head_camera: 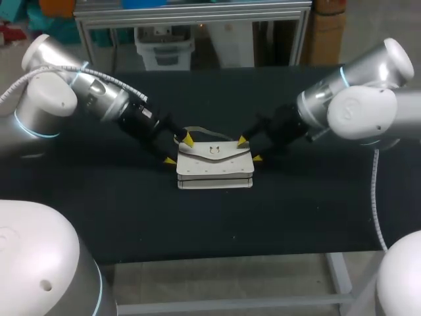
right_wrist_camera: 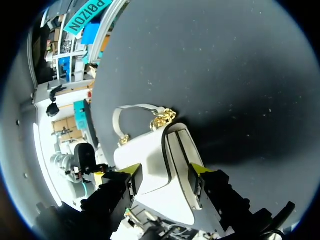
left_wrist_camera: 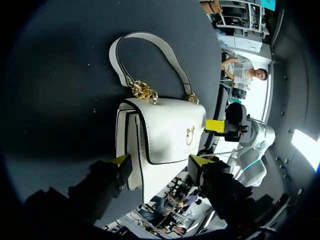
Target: Pick up the bag, open it, inspect its contents, close it, and place it on the opposite side
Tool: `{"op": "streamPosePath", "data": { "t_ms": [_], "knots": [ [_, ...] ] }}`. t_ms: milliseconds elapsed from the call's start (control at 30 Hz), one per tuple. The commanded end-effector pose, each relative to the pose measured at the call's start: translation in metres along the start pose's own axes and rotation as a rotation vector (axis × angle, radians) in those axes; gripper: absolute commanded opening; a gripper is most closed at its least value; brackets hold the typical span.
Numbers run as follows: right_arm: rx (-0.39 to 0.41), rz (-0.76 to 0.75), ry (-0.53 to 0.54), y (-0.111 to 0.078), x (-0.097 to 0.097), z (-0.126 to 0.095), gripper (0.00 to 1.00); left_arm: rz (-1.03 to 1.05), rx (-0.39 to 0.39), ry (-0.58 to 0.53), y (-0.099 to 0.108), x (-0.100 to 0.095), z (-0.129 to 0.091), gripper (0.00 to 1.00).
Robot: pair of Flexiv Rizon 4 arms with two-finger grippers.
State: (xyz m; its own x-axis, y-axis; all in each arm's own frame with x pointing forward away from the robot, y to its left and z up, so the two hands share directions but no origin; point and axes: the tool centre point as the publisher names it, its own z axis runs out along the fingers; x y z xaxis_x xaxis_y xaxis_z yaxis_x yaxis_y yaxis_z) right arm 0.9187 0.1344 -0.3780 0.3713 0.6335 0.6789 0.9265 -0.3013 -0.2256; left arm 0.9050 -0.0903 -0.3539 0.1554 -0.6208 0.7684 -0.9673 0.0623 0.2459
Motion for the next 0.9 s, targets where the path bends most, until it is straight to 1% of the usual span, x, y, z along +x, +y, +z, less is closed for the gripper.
{"op": "streamPosePath", "data": {
  "t_ms": [33,100,133,167,200,233,267,567,633,667,700,733,767,800,833,867,900],
  "knots": [
    [0.007,0.001,0.009,0.002,-0.002,0.007,0.50,-0.027,-0.024,0.005,-0.013,-0.005,0.008,0.71],
    [0.006,0.003,0.013,0.001,-0.004,0.008,0.47,-0.037,-0.027,0.008,-0.016,-0.006,0.011,0.46],
    [0.002,0.003,0.020,0.001,-0.005,0.009,0.42,-0.046,-0.021,0.007,-0.017,-0.007,0.012,0.40],
    [0.000,0.000,0.026,0.000,-0.006,0.009,0.38,-0.047,-0.021,0.007,-0.017,-0.007,0.013,0.20],
    [-0.003,-0.002,0.029,-0.001,-0.007,0.009,0.31,-0.049,-0.022,0.009,-0.018,-0.007,0.014,0.00],
    [-0.006,-0.005,0.032,-0.001,-0.008,0.009,0.19,-0.056,-0.019,0.008,-0.018,-0.008,0.014,0.00],
    [-0.008,-0.014,0.042,-0.001,-0.009,0.010,0.00,-0.058,-0.015,0.007,-0.018,-0.008,0.015,0.00],
    [-0.045,-0.118,0.097,-0.004,-0.012,0.011,0.00,-0.036,0.011,0.004,-0.011,-0.007,0.014,0.00],
    [-0.042,-0.122,0.106,-0.005,-0.013,0.012,0.00,-0.031,0.009,-0.001,-0.009,-0.007,0.015,0.00],
    [-0.046,-0.127,0.108,-0.005,-0.013,0.013,0.09,-0.030,0.011,-0.003,-0.008,-0.007,0.015,0.00],
    [-0.052,-0.131,0.112,-0.005,-0.013,0.013,0.30,-0.030,0.012,-0.003,-0.007,-0.007,0.015,0.00],
    [-0.057,-0.132,0.116,-0.005,-0.014,0.012,0.42,-0.029,0.015,-0.003,-0.007,-0.007,0.014,0.04],
    [-0.061,-0.131,0.119,-0.005,-0.014,0.012,0.53,-0.028,0.017,-0.002,-0.006,-0.007,0.014,0.14],
    [-0.069,-0.129,0.131,-0.004,-0.015,0.011,0.62,-0.026,0.019,-0.001,-0.006,-0.007,0.013,0.22],
    [-0.077,-0.127,0.136,-0.003,-0.015,0.010,0.66,-0.025,0.022,0.000,-0.005,-0.007,0.013,0.27],
    [-0.082,-0.124,0.141,-0.002,-0.015,0.009,0.67,-0.025,0.023,0.000,-0.005,-0.007,0.013,0.29],
    [-0.083,-0.122,0.154,-0.001,-0.014,0.007,0.65,-0.024,0.024,0.000,-0.005,-0.007,0.013,0.28]
  ]
}}
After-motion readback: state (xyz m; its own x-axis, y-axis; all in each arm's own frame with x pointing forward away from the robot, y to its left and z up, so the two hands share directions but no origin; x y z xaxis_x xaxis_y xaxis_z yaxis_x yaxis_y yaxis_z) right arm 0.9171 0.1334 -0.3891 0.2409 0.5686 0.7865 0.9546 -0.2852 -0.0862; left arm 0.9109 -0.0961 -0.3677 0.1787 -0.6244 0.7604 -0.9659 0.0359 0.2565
